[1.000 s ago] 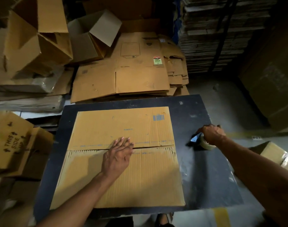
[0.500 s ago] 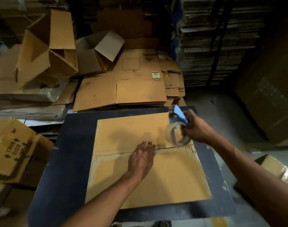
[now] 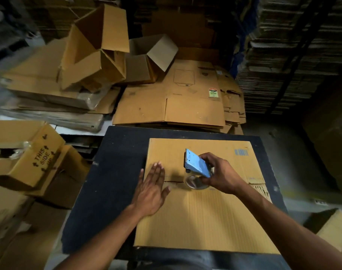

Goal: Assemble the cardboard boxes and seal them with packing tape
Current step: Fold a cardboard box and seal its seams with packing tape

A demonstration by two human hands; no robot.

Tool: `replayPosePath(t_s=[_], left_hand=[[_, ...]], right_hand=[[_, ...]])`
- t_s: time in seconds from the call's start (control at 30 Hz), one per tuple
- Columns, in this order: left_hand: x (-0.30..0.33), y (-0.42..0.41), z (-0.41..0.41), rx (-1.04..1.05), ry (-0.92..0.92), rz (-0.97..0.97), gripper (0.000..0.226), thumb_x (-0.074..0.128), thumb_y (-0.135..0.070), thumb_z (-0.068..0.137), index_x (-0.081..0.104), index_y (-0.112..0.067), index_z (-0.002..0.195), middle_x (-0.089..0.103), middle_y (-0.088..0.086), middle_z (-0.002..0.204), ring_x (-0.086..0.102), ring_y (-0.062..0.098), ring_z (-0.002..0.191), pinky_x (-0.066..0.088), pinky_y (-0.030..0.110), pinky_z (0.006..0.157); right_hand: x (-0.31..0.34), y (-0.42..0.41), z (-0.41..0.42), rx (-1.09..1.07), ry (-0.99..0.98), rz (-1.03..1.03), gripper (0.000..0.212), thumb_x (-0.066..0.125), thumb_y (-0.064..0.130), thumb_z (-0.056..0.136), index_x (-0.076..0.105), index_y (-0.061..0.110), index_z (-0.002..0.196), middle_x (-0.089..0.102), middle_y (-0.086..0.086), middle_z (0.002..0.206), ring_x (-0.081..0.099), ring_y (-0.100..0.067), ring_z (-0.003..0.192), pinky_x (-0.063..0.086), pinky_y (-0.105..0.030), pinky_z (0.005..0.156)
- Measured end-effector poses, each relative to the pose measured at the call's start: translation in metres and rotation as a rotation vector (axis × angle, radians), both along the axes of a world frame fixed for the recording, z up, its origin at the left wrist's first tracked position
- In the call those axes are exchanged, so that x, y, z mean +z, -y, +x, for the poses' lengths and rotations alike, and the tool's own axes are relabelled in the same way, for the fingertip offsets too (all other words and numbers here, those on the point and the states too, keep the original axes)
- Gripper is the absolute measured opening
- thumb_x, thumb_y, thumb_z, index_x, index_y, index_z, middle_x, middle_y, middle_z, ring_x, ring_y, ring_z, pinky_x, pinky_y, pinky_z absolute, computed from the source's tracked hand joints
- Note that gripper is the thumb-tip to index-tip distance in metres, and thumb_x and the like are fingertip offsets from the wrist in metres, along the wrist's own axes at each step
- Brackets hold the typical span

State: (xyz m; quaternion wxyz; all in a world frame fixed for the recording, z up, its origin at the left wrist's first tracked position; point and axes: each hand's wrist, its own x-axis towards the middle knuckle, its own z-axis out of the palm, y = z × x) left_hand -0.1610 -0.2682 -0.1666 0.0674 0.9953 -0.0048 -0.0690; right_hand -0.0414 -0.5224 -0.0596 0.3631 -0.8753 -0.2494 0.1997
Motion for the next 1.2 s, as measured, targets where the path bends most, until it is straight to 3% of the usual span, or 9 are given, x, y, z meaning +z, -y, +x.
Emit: replayPosePath(t_s=[0.17,0.37,0.43,0.5,0.6,0.7,0.87,1.0,1.2], left_hand=[[-0.011,-0.006,0.000,0.036,0.215,-0.142,0.060,0.028,-0.046,0.107,0.040,-0.011,0.155,0.028,0.004,0.163,0.026,0.020,0.155,0.015,0.054,0.126],[-0.015,-0.009,0.003,0.163,0.329,-0.437,0.042,0.060,-0.016,0.102,0.059,-0.015,0.144,0.049,0.000,0.156,0.031,0.007,0.150,0.022,0.054,0.127],[-0.003,-0.009,0.002,0.266,0.429,-0.563,0.033,0.066,-0.017,0.100,0.069,-0.019,0.132,0.063,-0.004,0.143,0.049,0.007,0.139,0.031,0.052,0.124],[0.020,-0.005,-0.002,0.404,0.576,-0.644,0.023,0.065,-0.032,0.101,0.075,-0.021,0.119,0.074,-0.009,0.118,0.066,0.007,0.112,0.051,0.032,0.102],[0.058,0.005,0.001,0.775,0.255,-1.213,0.049,0.054,-0.066,0.095,0.076,-0.021,0.094,0.076,-0.004,0.086,0.066,0.012,0.074,0.046,0.020,0.059],[0.077,0.012,0.004,0.979,-0.198,-1.597,0.053,0.062,-0.063,0.095,0.076,-0.013,0.099,0.076,0.008,0.079,0.059,0.015,0.058,0.038,0.026,0.048],[0.075,0.007,0.008,0.929,-0.029,-1.443,0.017,0.065,-0.021,0.101,0.076,-0.010,0.095,0.071,-0.001,0.065,0.055,0.006,0.049,0.035,0.021,0.042],[0.066,-0.023,0.006,0.947,0.040,-1.326,0.023,0.070,-0.016,0.099,0.076,-0.005,0.080,0.070,0.000,0.061,0.050,0.003,0.043,0.034,0.018,0.042],[0.055,-0.048,-0.006,1.010,0.019,-1.326,0.018,0.069,-0.015,0.099,0.077,-0.004,0.087,0.072,0.002,0.065,0.052,0.003,0.045,0.036,0.025,0.048]], right_hand=[[-0.007,-0.018,-0.004,0.043,0.038,-0.043,0.067,0.089,0.025,0.078,0.049,0.035,0.130,0.057,0.019,0.122,0.058,-0.005,0.116,0.057,-0.019,0.082],[-0.010,-0.030,-0.003,0.099,0.124,-0.152,0.069,0.090,0.033,0.077,0.046,0.036,0.131,0.059,0.013,0.125,0.060,-0.010,0.113,0.061,-0.029,0.084],[-0.008,-0.032,-0.003,0.119,0.144,-0.175,0.069,0.090,0.036,0.077,0.045,0.038,0.129,0.058,0.016,0.124,0.061,-0.008,0.111,0.061,-0.027,0.083],[-0.005,-0.035,-0.004,0.137,0.158,-0.199,0.068,0.089,0.040,0.077,0.044,0.040,0.128,0.057,0.019,0.123,0.060,-0.005,0.110,0.058,-0.022,0.081],[-0.004,-0.038,-0.005,0.155,0.183,-0.237,0.068,0.089,0.043,0.077,0.044,0.039,0.128,0.055,0.021,0.120,0.059,-0.005,0.108,0.056,-0.019,0.076],[-0.003,-0.043,-0.005,0.175,0.199,-0.270,0.071,0.089,0.047,0.075,0.044,0.040,0.129,0.060,0.016,0.122,0.062,-0.009,0.110,0.060,-0.025,0.078],[0.004,-0.055,-0.007,0.241,0.211,-0.377,0.082,0.088,0.055,0.071,0.040,0.040,0.136,0.061,0.010,0.125,0.060,-0.011,0.107,0.059,-0.030,0.080],[0.013,-0.063,-0.010,0.334,0.244,-0.496,0.074,0.079,0.050,0.085,0.037,0.036,0.145,0.060,0.008,0.130,0.052,-0.006,0.103,0.049,-0.025,0.079],[0.022,-0.077,-0.008,0.389,0.271,-0.628,0.084,0.076,0.057,0.085,0.033,0.039,0.153,0.060,0.008,0.134,0.058,-0.015,0.120,0.047,-0.041,0.101]])
